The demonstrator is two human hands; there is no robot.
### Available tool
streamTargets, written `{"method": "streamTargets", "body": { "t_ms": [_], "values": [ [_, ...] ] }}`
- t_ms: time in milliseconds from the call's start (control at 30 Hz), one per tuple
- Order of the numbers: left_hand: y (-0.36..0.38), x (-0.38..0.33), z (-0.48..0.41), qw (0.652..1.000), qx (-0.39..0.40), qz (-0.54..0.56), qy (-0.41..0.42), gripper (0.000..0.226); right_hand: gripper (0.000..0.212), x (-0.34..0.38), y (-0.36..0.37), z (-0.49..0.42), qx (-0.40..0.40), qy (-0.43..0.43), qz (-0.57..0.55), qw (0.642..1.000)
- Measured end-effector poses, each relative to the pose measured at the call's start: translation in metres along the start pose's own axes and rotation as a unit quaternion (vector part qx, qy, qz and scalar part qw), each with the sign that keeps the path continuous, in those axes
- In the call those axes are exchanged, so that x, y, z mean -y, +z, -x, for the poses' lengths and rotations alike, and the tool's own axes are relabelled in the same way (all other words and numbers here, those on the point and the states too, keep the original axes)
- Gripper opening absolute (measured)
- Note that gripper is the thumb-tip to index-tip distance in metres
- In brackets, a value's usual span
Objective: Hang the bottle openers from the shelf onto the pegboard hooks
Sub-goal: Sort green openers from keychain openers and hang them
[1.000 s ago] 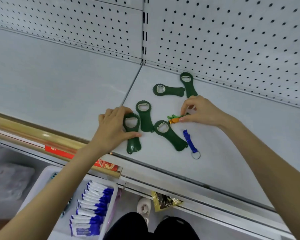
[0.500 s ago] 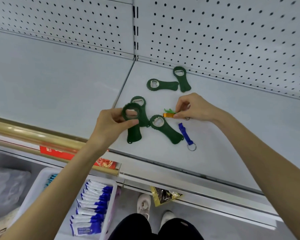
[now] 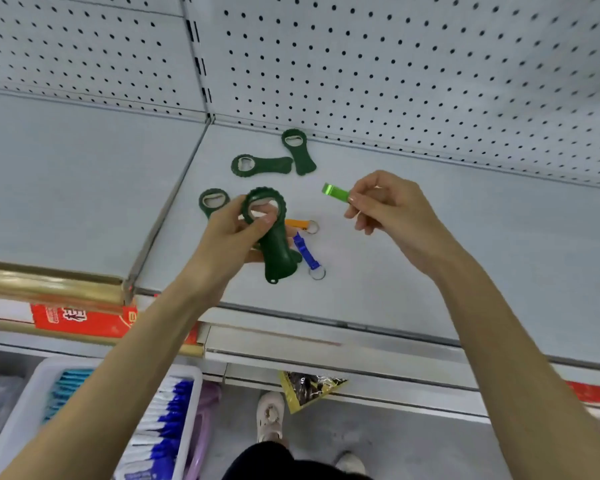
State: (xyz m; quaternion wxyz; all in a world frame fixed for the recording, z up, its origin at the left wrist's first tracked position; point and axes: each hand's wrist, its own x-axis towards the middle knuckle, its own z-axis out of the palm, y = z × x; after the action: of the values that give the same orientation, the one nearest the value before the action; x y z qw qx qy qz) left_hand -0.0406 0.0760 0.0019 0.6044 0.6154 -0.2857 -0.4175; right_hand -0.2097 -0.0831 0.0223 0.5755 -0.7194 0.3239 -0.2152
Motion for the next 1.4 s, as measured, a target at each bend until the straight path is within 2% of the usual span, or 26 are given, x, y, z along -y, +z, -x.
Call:
{"method": "streamTargets", "body": {
  "t_ms": [167,300,467,567,800,1133,1400],
  "values": [
    [0.072,-0.004,0.012,0.999,0.033,0.004,-0.043,0.027,0.017,-0.009,-0.042,0.067,-0.030,0.015,-0.039,0.999],
    [0.132,-0.013,0.034,0.997,0.076,0.008,-0.031,0.041,0.022,-0.006,-0.097,0.110,-0.043,-0.001,-0.022,0.999],
    [0.203,-0.019,0.067,0.996,0.086,-0.015,0.010,0.031,0.013,0.000,-0.156,0.169,-0.038,-0.015,0.026,0.999],
    [0.246,-0.018,0.086,0.994,0.103,-0.036,0.008,0.027,0.011,0.001,-0.183,0.207,-0.031,-0.026,0.048,0.998],
    [0.335,-0.028,0.120,0.972,0.206,-0.104,0.048,0.032,0.013,0.002,-0.249,0.270,-0.055,-0.031,0.045,0.997],
    [0.451,-0.050,0.121,0.961,0.237,-0.081,0.118,0.041,0.002,0.003,-0.351,0.311,-0.131,-0.062,0.042,0.989],
    [0.536,-0.070,0.105,0.967,0.167,-0.042,0.190,0.026,0.005,0.023,-0.445,0.313,-0.130,-0.120,0.058,0.983]
  ]
}}
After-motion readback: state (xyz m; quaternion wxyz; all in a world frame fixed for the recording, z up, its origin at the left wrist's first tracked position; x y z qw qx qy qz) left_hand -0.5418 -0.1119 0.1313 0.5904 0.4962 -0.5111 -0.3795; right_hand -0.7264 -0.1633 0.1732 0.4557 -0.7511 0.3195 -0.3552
